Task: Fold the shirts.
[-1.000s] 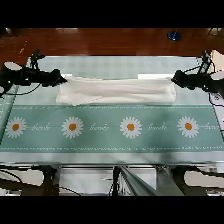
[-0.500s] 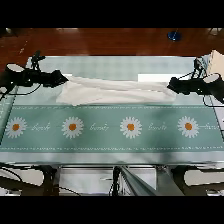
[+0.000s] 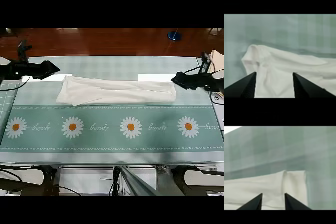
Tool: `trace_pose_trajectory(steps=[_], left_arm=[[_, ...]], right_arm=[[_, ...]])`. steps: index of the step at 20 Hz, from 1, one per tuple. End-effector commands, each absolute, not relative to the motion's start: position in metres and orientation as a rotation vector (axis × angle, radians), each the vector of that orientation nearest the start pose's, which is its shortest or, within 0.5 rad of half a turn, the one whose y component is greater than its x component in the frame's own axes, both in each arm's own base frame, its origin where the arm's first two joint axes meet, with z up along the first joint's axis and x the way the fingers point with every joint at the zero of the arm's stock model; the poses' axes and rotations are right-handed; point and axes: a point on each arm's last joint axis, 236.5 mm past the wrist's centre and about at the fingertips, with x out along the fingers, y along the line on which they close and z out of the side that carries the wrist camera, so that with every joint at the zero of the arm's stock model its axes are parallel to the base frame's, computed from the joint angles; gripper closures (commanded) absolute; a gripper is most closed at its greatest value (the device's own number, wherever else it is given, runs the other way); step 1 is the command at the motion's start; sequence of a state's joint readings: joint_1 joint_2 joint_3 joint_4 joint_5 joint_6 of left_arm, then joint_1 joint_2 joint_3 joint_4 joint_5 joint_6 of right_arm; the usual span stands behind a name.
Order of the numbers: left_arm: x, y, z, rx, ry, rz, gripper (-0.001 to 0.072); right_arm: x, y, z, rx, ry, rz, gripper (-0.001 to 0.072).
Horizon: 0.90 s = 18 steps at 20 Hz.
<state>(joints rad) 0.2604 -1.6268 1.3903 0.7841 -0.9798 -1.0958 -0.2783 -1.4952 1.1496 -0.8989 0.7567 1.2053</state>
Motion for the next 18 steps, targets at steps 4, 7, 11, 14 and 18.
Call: trace_pose_trajectory(steps=[4, 7, 11, 14, 18], left_arm=[[0.476, 0.003, 0.021, -0.419, 1.076, -0.361, 0.0148], [0.468, -0.014, 0.019, -0.408, 1.113, -0.408, 0.0168], [0.467, -0.03, 0.018, -0.39, 1.124, -0.439, 0.0168], [0.467, -0.037, 0.018, -0.379, 1.126, -0.452, 0.0168], [0.467, -0.04, 0.018, -0.375, 1.126, -0.458, 0.0168]], right_arm=[[0.45, -0.086, -0.023, 0.416, 1.119, 0.0, 0.0172], [0.437, -0.075, -0.053, 0.444, 1.224, 0.061, 0.0126], [0.443, -0.042, -0.081, 0.615, 1.26, 0.166, 0.0126], [0.457, -0.022, -0.088, 0.755, 1.225, 0.22, 0.0126], [0.47, -0.004, -0.09, 0.897, 1.189, 0.262, 0.0137]])
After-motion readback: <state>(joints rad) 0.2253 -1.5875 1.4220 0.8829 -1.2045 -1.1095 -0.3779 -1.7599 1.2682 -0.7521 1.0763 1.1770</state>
